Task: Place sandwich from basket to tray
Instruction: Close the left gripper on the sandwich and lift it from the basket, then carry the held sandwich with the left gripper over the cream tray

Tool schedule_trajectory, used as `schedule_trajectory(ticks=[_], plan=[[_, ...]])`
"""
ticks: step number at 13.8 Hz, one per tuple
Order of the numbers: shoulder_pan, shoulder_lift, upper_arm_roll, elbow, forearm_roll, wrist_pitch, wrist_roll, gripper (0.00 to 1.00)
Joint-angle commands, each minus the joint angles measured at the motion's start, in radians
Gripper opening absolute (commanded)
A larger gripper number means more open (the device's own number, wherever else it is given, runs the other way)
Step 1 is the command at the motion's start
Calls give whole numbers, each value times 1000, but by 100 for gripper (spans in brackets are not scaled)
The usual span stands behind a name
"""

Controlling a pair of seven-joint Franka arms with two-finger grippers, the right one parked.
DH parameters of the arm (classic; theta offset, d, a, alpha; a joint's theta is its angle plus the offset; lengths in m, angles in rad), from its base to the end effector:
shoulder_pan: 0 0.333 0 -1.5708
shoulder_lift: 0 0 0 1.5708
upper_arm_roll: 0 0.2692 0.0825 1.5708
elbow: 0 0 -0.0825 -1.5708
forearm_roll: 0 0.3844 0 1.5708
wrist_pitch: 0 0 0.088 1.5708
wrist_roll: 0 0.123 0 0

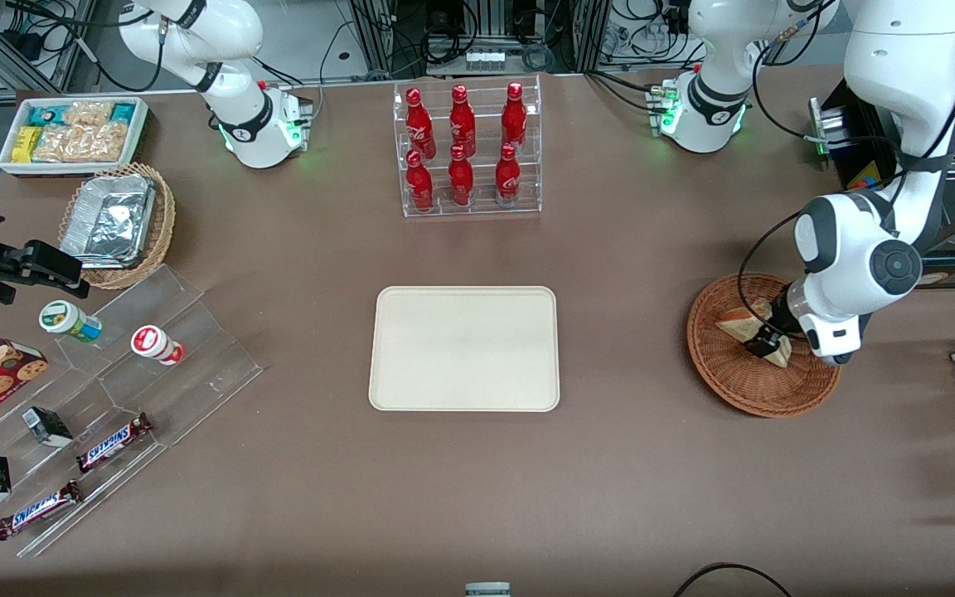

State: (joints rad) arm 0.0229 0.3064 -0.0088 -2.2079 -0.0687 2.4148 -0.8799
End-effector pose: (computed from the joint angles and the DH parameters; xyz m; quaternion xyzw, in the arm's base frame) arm 0.5276 0.0061 0.1709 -0.8884 -0.4557 0.0547 0.0001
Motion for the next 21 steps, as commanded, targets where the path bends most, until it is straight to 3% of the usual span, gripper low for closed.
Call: schedule_trajectory(ticks=[1, 2, 5, 8, 11, 13, 21], plan=[[-11, 0, 3, -3, -5, 7, -13, 63], [-9, -4, 3, -3, -2, 1, -7, 45], [-20, -36, 1, 7, -2, -43, -7, 33], [-38, -104, -8, 77, 0, -178, 7, 32], [-168, -73, -10, 224, 36, -308, 6, 32], [-227, -53, -11, 260, 81, -301, 10, 28], [-532, 192, -14, 514, 75, -261, 115, 27]])
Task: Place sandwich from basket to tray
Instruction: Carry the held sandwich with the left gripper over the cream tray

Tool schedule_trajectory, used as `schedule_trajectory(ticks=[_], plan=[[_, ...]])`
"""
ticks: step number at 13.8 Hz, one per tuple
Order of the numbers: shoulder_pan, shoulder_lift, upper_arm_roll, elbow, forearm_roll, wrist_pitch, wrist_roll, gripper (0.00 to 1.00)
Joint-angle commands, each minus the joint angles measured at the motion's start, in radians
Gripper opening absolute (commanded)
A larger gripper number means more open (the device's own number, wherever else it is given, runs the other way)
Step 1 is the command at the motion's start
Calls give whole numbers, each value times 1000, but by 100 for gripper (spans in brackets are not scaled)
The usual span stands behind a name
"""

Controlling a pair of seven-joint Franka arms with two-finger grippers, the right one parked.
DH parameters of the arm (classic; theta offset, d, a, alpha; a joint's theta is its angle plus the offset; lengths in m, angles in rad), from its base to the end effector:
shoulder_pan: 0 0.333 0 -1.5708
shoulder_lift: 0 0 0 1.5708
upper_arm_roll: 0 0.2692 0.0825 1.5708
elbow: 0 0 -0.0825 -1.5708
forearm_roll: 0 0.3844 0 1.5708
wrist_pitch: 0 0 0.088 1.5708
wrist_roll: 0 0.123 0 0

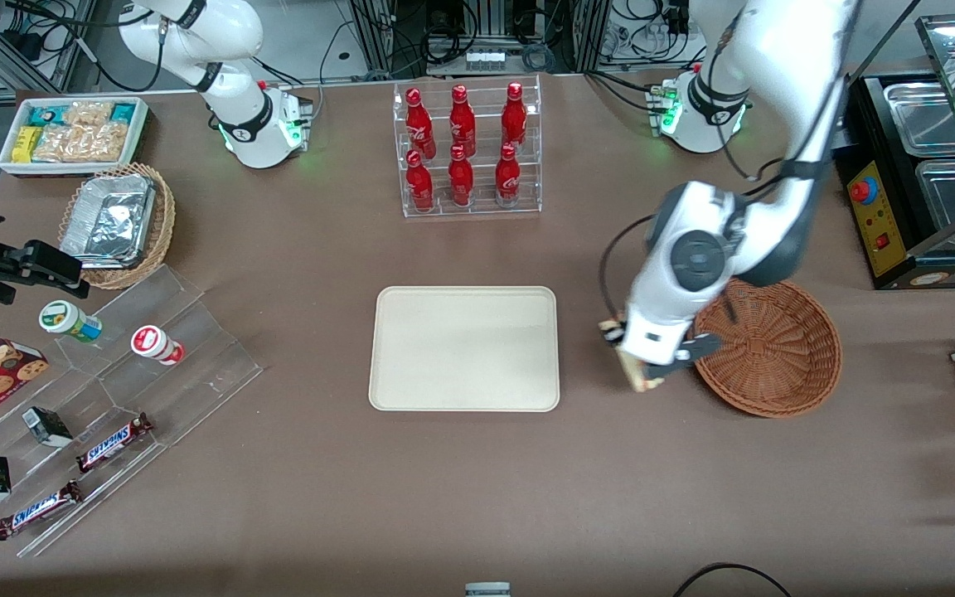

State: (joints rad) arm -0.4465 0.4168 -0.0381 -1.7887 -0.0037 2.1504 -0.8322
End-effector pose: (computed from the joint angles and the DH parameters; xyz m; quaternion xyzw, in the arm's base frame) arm 0.5524 -0.2901 0.2568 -0.9841 -0.1753 0.0273 0.0094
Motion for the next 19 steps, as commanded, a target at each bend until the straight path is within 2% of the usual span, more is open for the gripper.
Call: schedule_trajectory(ticks=[1, 3, 10, 13, 17, 19], plan=[[-101, 121, 15, 127, 8, 5, 100, 27], [-153, 167, 15, 155, 10, 11, 110, 21], [-208, 246, -11, 184, 2, 137, 146, 20], [-219, 309, -13, 262, -18, 141, 145, 22], [-219, 335, -13, 264, -21, 141, 148, 23], [-219, 338, -13, 265, -21, 143, 150, 33]])
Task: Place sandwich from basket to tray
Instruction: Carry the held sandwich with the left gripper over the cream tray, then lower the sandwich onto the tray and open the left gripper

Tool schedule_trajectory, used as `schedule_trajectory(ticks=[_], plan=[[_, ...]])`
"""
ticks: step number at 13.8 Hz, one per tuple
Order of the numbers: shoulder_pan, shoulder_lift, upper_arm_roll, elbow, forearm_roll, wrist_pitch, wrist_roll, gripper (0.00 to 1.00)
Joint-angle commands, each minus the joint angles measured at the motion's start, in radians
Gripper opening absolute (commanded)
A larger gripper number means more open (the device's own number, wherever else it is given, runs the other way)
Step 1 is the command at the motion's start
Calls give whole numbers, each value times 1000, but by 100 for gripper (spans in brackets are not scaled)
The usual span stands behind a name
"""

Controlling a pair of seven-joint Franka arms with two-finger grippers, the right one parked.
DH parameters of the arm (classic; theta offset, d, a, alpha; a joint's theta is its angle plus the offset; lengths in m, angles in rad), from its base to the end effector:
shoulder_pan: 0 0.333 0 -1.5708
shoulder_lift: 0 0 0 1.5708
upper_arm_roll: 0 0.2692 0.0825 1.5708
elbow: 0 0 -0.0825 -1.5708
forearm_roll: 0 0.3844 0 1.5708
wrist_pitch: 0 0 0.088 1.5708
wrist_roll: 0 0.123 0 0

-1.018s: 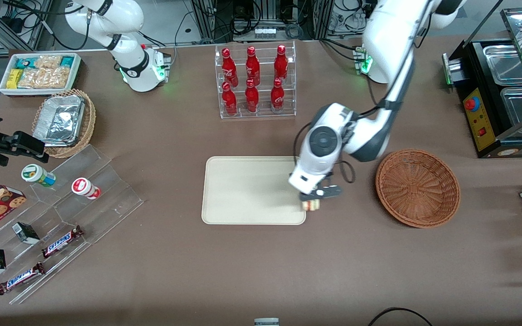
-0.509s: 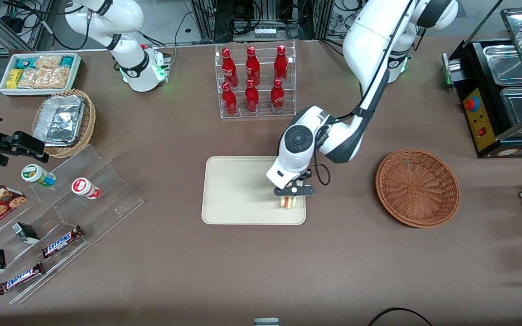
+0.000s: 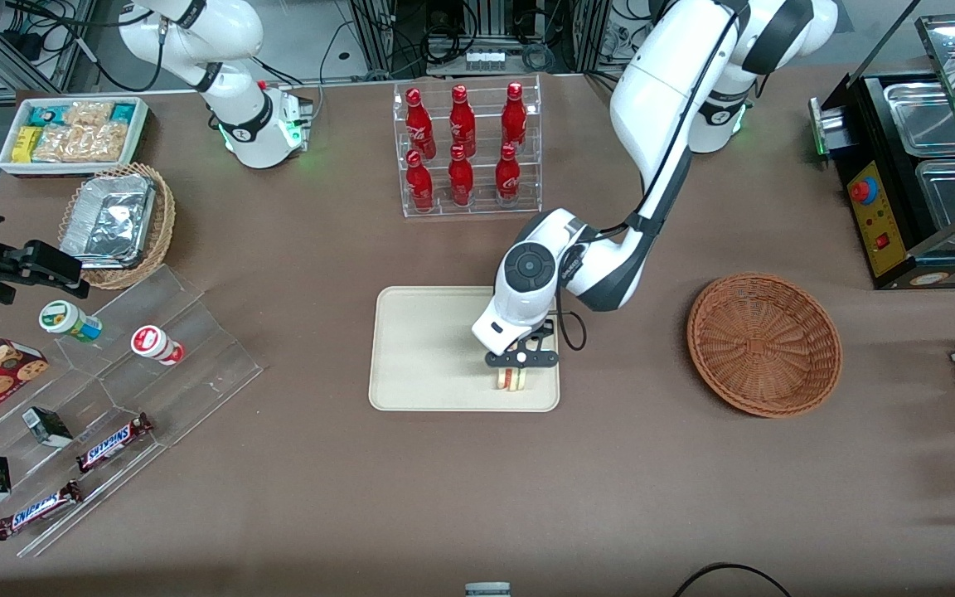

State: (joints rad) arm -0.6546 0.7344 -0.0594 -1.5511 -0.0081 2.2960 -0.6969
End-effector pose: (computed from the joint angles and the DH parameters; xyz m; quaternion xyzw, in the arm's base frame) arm 0.5128 -0.4398 0.1666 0.9997 0.0019 -0.0104 0.0212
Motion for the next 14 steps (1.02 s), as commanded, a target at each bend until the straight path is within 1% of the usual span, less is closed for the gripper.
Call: schedule_trajectory(ticks=[1, 2, 3, 4, 5, 6, 9, 12, 14], plan=[[-11, 20, 9, 28, -16, -3, 14, 41], [-11, 20, 9, 28, -18, -1, 13, 52], [-11, 20, 9, 28, -16, -1, 10, 70], [-11, 19, 9, 29, -16, -3, 8, 84], [-11, 14, 9, 35, -18, -12, 4, 90], [-11, -1, 9, 42, -12, -21, -1, 99], [15, -91, 21, 43, -16, -143, -1, 100], [59, -228, 26, 43, -10, -297, 0, 100], [125, -309, 41, 42, -16, -363, 2, 100]])
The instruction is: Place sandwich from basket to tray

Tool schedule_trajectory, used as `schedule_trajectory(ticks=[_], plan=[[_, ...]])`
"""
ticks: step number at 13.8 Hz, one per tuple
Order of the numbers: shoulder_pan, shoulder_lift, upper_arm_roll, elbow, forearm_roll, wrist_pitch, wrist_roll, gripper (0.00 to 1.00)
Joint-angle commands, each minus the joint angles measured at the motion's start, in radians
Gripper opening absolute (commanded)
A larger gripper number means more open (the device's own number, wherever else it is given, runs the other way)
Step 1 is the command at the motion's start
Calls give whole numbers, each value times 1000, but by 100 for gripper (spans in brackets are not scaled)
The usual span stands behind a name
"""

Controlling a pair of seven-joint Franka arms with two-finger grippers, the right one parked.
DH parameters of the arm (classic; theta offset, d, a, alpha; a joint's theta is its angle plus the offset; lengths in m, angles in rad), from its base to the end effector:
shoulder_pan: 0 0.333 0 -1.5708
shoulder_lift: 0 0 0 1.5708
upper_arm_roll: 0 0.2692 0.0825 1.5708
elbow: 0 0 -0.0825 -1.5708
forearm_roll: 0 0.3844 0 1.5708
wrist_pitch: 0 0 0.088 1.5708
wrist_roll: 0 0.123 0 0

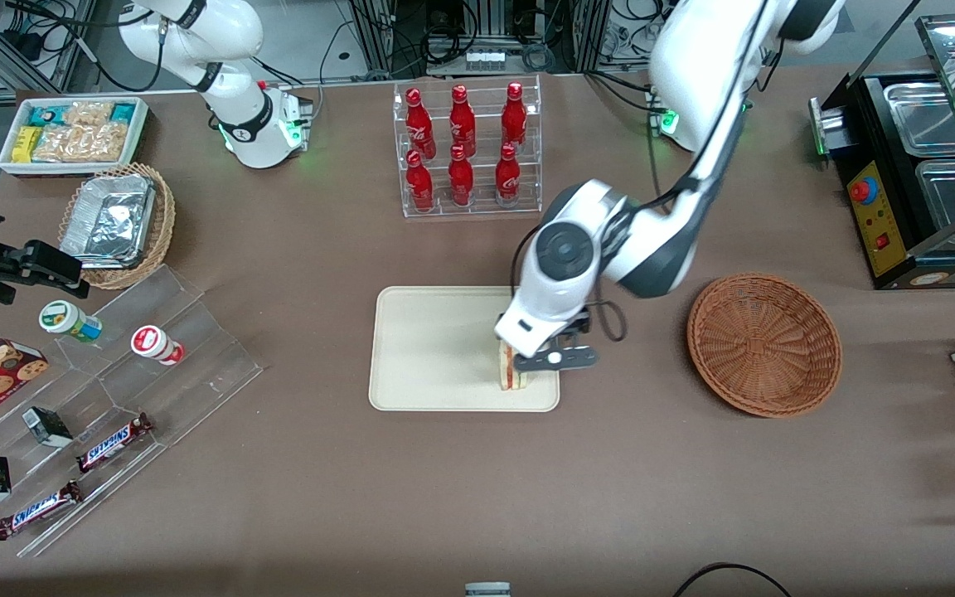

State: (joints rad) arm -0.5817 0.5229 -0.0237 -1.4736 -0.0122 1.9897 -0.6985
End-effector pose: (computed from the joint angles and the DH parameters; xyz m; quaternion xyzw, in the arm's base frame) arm 0.5575 -0.3846 0.3179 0.9986 0.0506 -0.0096 0.0071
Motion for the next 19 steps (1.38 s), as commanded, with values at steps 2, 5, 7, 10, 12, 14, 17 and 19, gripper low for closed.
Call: schedule_trajectory(ticks=[2, 5, 7, 10, 12, 14, 17, 19], plan=[[126, -161, 5, -47, -14, -112, 16, 100], [231, -237, 5, -60, -15, -176, 107, 100], [296, -308, 5, -109, -14, -206, 177, 100], [396, -391, 5, -151, -11, -245, 316, 100], [440, -437, 5, -149, -5, -299, 390, 100], [448, -468, 17, -140, 4, -348, 433, 100], [503, -526, 25, -123, 3, -393, 494, 100], [536, -555, 25, -117, 3, -408, 524, 100]])
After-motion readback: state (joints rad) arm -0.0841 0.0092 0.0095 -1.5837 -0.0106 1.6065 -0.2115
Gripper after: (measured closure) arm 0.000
